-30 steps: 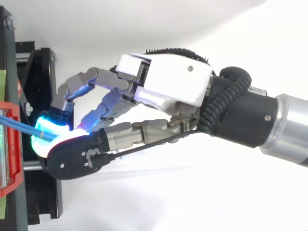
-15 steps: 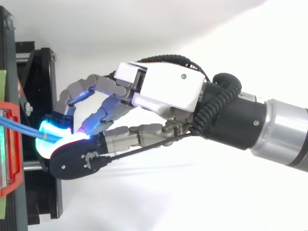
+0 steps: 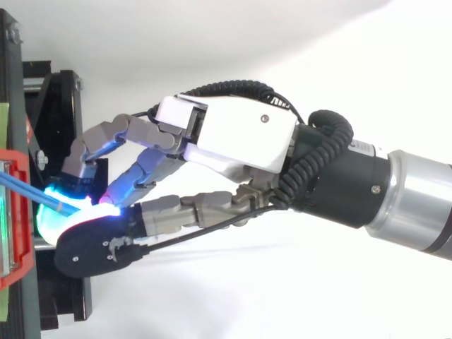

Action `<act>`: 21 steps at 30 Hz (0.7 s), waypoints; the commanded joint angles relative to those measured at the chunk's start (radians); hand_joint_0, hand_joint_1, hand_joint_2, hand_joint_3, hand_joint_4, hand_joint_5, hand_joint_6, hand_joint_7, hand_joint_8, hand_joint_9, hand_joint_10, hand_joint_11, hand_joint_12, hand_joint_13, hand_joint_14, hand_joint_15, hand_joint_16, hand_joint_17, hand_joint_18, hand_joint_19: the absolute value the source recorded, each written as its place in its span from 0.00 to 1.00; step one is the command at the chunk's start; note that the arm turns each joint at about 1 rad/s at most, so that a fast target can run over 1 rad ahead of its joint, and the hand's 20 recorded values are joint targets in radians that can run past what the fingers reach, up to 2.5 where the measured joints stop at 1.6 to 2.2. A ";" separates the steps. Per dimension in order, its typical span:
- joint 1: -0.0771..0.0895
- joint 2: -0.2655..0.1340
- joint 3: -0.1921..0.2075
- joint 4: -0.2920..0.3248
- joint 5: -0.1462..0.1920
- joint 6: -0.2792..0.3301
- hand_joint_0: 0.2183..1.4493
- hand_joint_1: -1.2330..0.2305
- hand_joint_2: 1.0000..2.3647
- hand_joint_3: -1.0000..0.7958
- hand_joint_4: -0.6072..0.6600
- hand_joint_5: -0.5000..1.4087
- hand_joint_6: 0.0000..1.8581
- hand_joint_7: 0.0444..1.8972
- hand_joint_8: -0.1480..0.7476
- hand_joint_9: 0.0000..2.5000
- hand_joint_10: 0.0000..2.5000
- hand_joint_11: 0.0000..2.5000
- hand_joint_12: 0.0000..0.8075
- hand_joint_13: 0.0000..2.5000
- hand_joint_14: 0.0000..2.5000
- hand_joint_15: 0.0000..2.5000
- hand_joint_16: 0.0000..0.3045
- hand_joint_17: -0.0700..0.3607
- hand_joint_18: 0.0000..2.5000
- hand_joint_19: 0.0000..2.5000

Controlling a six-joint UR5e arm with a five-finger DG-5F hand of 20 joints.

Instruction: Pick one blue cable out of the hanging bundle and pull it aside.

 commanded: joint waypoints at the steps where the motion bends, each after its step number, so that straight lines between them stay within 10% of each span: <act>1: -0.002 0.000 0.000 0.006 -0.001 -0.002 0.30 0.43 0.01 0.39 0.56 0.18 0.46 0.39 0.45 0.38 0.01 0.29 0.34 0.37 0.01 0.21 0.15 0.41 0.26 0.17; 21: -0.011 0.000 0.053 -0.063 -0.009 0.000 0.33 0.33 0.02 0.50 0.44 0.18 0.52 0.41 0.46 0.39 0.01 0.30 0.34 0.38 0.01 0.21 0.15 0.40 0.27 0.17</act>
